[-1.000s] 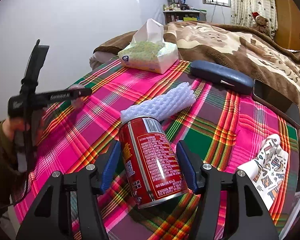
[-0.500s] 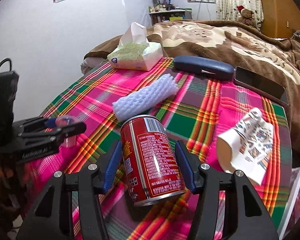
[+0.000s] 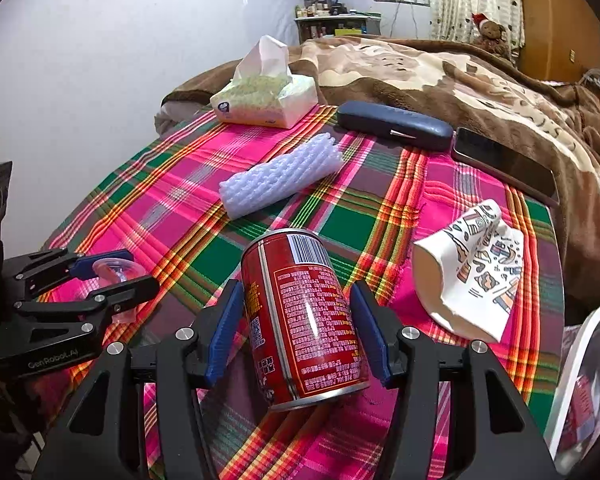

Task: Collect trash
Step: 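Lift the red can and plastic cup toward the bin with both tools, then carry the red can and plastic cup over the white bin with both tools, then open both tools to drop the can and cup into the bin, then grasp the patterned paper cup with the right tool while the left tool grasps the white foam sleeves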

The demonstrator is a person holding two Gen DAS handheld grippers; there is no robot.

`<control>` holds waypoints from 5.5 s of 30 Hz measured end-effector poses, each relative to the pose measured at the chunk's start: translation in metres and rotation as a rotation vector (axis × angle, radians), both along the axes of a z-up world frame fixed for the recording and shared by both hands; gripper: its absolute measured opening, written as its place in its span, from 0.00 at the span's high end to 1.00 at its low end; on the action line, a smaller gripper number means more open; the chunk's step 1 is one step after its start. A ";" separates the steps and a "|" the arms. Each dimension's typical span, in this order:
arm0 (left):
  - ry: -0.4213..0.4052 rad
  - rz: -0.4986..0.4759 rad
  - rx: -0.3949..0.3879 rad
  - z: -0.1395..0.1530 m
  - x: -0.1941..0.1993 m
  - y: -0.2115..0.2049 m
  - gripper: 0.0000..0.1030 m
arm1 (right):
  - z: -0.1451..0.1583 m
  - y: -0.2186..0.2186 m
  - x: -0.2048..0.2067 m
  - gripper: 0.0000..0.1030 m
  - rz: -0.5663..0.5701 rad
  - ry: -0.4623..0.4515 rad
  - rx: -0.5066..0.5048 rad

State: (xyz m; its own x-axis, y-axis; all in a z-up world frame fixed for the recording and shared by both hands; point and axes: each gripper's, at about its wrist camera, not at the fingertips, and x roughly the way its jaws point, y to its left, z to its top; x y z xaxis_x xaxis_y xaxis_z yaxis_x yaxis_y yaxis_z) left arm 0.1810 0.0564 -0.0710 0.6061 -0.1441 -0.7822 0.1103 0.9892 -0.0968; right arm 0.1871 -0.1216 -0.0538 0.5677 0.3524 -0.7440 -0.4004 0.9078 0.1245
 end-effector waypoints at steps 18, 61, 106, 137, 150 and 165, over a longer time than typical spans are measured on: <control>-0.002 -0.020 -0.035 0.007 -0.011 -0.009 0.55 | -0.003 -0.003 -0.010 0.47 -0.039 0.010 -0.026; -0.164 -0.453 -0.037 0.078 -0.065 -0.262 0.55 | 0.043 -0.217 -0.106 0.47 -0.590 -0.141 0.043; -0.085 -0.481 -0.052 0.052 -0.029 -0.322 0.40 | 0.016 -0.274 -0.109 0.39 -0.736 -0.071 0.008; -0.174 -0.192 -0.075 0.078 -0.038 -0.141 0.40 | 0.029 -0.158 -0.080 0.39 -0.545 -0.120 0.059; -0.163 -0.052 -0.059 0.070 0.002 -0.056 0.40 | 0.023 -0.119 -0.043 0.39 -0.499 -0.069 0.093; -0.104 -0.051 -0.027 0.043 0.077 -0.026 0.40 | -0.001 -0.103 0.022 0.39 -0.494 0.038 0.090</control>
State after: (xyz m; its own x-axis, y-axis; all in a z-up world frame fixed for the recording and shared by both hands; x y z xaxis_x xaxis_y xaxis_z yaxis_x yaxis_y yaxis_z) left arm 0.2578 0.0307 -0.0276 0.6747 -0.1971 -0.7112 0.1713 0.9792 -0.1089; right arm 0.2091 -0.2243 -0.0549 0.6559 0.1121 -0.7465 0.0813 0.9727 0.2175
